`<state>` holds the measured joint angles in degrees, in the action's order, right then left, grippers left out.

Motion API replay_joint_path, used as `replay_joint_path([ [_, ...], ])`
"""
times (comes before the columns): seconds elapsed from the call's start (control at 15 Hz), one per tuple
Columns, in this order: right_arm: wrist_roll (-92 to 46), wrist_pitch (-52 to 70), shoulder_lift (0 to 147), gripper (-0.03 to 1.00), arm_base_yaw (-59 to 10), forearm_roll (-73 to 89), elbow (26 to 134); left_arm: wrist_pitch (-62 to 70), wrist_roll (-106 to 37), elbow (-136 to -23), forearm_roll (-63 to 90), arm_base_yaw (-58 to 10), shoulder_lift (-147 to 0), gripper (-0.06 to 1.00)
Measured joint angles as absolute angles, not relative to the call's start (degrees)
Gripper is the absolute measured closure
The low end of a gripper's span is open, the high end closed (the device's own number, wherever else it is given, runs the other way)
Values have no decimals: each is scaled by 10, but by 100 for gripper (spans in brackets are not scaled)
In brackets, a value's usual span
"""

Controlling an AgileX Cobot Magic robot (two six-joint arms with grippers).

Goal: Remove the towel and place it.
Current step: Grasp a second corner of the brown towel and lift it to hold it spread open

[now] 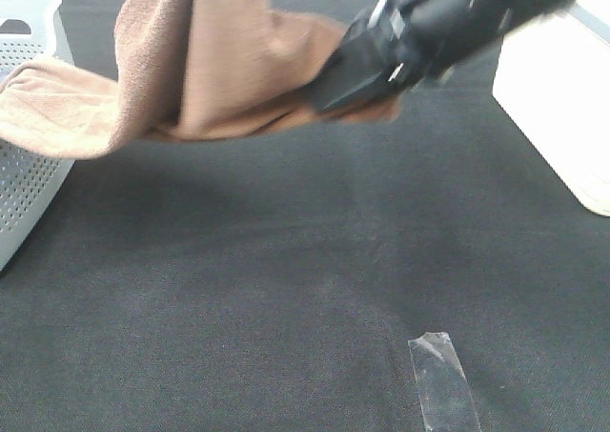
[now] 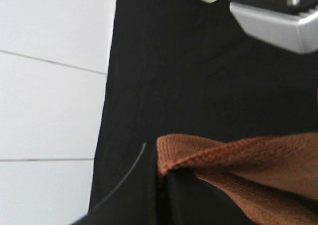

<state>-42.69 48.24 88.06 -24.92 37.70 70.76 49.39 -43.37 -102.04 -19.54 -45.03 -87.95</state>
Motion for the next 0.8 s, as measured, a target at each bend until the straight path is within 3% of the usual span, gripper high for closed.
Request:
replay_joint_path([
  [0.27, -256, 565, 885, 97, -249, 91, 886, 421, -367, -1020, -265, -423, -896, 94],
  [0.53, -233, 600, 950, 97, -249, -40, 1071, 307, -335, -1020, -257, -345, -910, 94],
  [0.8, -207, 546, 1039, 97, -249, -155, 1234, 175, -323, -1020, -248, -277, -942, 94],
])
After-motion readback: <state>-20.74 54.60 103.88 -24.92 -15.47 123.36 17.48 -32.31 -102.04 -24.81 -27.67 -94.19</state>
